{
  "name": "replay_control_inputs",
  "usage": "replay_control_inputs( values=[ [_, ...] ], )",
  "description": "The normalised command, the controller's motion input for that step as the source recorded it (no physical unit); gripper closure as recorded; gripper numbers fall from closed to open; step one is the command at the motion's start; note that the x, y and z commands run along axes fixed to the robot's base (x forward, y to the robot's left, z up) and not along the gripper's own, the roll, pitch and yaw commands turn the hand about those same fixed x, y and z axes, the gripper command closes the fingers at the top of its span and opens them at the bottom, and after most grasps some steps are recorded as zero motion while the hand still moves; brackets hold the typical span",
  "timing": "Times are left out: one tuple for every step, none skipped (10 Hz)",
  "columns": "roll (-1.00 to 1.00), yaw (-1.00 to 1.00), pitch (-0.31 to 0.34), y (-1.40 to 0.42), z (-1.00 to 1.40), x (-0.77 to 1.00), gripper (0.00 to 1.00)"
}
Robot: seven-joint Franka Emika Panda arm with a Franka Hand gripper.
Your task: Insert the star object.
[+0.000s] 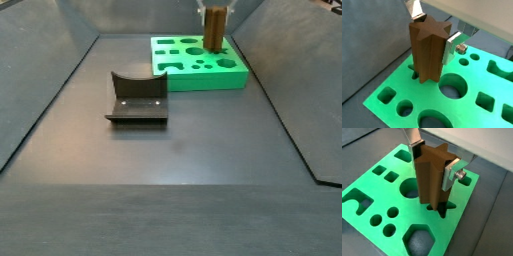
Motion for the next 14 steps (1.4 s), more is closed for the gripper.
replay_control_inputs(
  values=[
    [-0.03,0.0,0.0,0.01,0.0,-0.21,1.0],
    [0.0,0.0,0.0,0.0,0.0,-0.18,1.0],
    [0.0,0.0,-0.033,0.0,0.0,-0.35,1.0],
    [0.0,0.0,-0.02,0.07,-0.1,-0.38,1.0],
    [-0.04,0.0,-0.044,0.12,-0.22,-0.46,1.0],
    [-0.07,0.0,-0.043,0.1,-0.22,-0.43,1.0],
    [-0.19,-0.03,-0.056,0.0,-0.24,-0.2,1.0],
    [-0.15,-0.13,0.0,0.0,-0.33,0.09,1.0],
    [-0.1,-0.09,0.0,0.0,-0.33,0.29,1.0],
    [-0.08,-0.05,0.031,0.0,-0.33,0.36,1.0],
    [-0.05,-0.03,0.049,0.0,-0.38,0.4,1.0],
    [-0.04,0.0,0.04,0.0,-0.42,0.35,1.0],
    [-0.06,0.0,0.0,0.0,-0.44,0.17,1.0],
    [-0.06,0.0,0.0,0.0,-0.46,0.08,1.0]
  ],
)
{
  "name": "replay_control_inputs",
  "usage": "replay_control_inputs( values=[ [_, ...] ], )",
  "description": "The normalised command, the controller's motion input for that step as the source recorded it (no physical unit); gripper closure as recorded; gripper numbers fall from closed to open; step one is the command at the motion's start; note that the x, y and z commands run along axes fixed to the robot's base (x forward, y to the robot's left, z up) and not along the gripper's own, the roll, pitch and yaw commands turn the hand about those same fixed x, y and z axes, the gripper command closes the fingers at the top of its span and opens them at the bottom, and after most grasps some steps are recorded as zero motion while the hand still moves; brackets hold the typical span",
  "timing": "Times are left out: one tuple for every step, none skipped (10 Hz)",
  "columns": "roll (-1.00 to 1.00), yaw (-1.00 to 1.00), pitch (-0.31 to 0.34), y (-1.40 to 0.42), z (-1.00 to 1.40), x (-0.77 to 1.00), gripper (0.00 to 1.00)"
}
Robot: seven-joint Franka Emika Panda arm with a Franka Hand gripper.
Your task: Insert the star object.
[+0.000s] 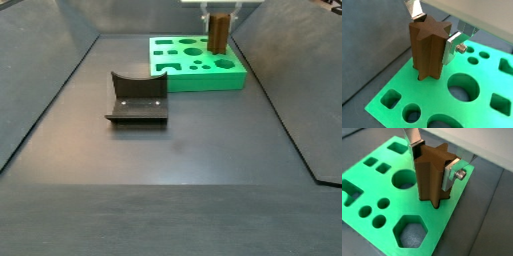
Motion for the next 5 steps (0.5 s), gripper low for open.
replay_control_inputs(
  values=[
    [-0.04,0.0,-0.03,0.0,-0.55,0.02,1.0],
    [0.0,0.0,-0.044,-0.01,-0.67,0.02,1.0],
    [0.01,0.0,-0.053,-0.04,-0.67,0.03,1.0],
    [-0.1,-0.01,-0.069,0.0,-0.21,0.0,1.0],
    [0.0,0.0,0.0,0.0,0.0,0.0,1.0]
  ],
)
